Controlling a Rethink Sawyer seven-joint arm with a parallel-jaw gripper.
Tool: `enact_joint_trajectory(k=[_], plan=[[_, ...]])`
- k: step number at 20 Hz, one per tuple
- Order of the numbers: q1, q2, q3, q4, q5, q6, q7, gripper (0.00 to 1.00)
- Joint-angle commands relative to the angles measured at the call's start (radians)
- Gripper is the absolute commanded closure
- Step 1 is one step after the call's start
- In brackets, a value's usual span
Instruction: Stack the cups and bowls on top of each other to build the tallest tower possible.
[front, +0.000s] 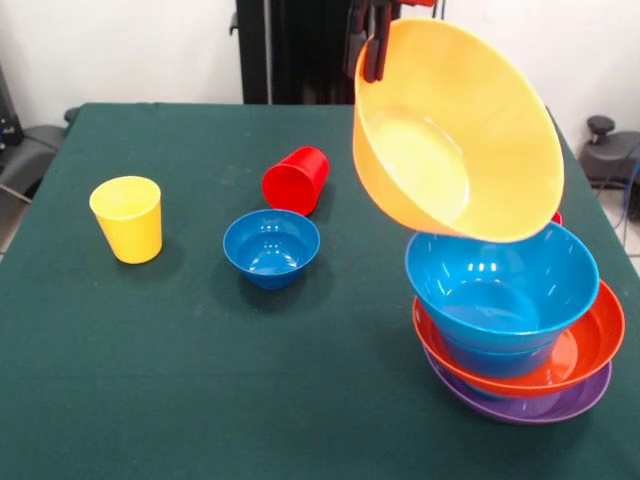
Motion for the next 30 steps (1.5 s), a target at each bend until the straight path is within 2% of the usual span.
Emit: enact_joint_trajectory(k=[1,10,18,21,30], plan=[[0.037,0.087,0.023,-0.105,0.012,0.091,0.215,1.00],[0.051,0.115,0.011,-0.175,0.031,0.148,0.235,1.00],[0.078,0.111,-0.019,-0.214,0.047,0.216,0.265,1.00],[0.088,0.102,-0.028,-0.187,0.050,0.183,0.269,1.00],[0.100,0.113,-0.045,-0.198,0.053,0.185,0.276,1.00]])
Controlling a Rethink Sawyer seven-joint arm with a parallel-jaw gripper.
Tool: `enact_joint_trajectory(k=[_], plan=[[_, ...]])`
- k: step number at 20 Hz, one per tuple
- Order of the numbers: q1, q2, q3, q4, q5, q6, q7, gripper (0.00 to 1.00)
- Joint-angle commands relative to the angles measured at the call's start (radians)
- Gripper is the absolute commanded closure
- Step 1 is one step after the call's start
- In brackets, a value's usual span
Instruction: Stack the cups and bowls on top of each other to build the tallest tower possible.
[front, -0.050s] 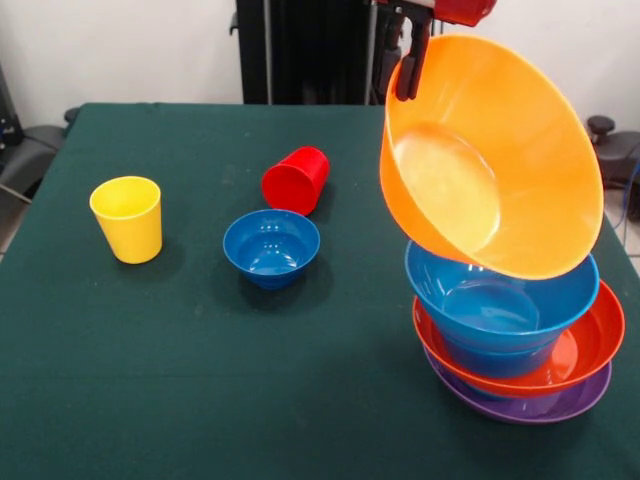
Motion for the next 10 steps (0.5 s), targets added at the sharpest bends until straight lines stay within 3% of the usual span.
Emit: enact_joint_trajectory(k=[1,10], plan=[[0.022,0.017,0.029,-0.022,0.020,0.080,0.199,1.00],[0.037,0.046,0.011,-0.051,0.032,0.078,0.219,1.00]])
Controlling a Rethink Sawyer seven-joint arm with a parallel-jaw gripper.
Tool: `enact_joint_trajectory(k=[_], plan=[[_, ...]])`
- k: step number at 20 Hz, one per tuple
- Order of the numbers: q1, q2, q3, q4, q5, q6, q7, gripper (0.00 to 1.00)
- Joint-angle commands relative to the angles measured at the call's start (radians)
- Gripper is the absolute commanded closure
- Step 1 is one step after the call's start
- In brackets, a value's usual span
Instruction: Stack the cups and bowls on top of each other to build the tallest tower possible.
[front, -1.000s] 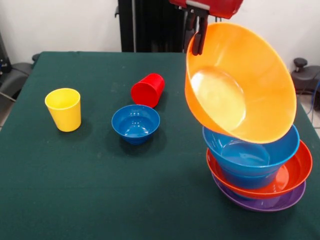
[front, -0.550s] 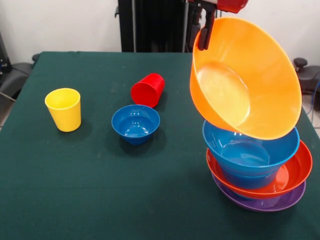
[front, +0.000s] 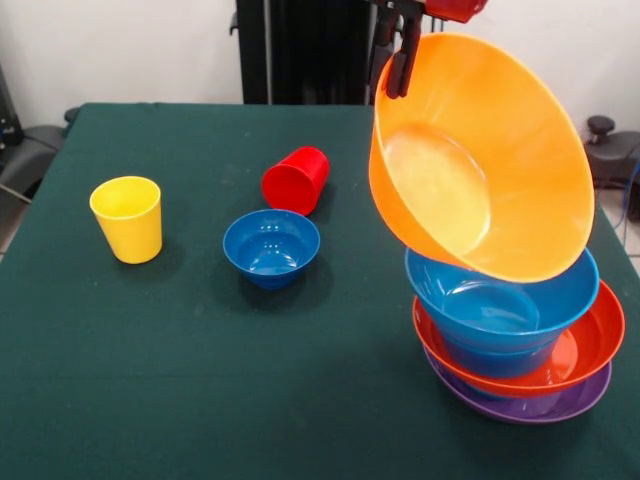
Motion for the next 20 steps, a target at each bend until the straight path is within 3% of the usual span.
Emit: enact_joint_trajectory(k=[1,20], plan=[[0.030,0.035,0.036,-0.032,0.025,0.076,0.218,1.00],[0.071,0.109,-0.011,-0.143,0.065,0.129,0.268,1.00]])
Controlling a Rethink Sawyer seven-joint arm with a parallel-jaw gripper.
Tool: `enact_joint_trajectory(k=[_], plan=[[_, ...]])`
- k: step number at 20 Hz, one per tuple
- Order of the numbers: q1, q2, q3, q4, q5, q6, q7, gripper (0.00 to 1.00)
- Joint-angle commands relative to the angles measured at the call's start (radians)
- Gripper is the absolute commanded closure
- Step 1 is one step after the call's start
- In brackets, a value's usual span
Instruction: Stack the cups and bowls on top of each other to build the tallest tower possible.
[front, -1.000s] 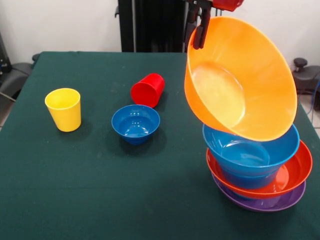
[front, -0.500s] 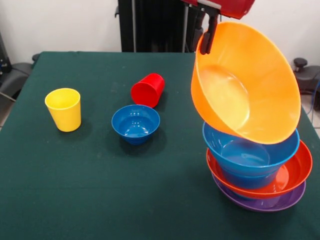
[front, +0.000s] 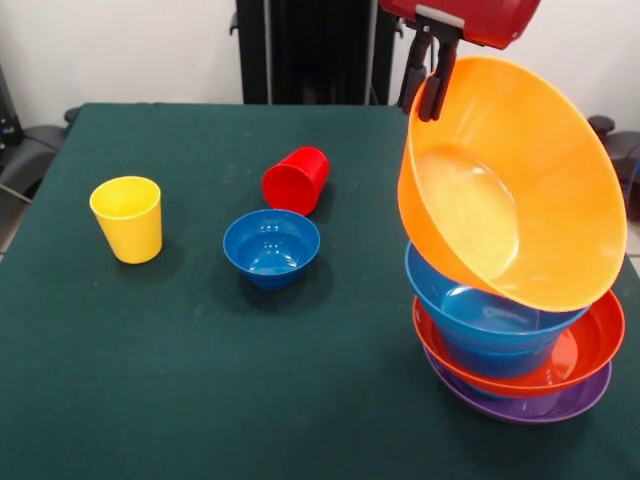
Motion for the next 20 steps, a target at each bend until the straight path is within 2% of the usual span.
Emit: enact_joint_trajectory(k=[1,10,20], plan=[[0.016,0.041,0.039,-0.074,0.020,0.129,0.209,1.00],[0.024,0.049,0.027,-0.091,0.028,0.148,0.223,1.00],[0.050,0.074,-0.010,-0.099,0.045,0.122,0.265,1.00]])
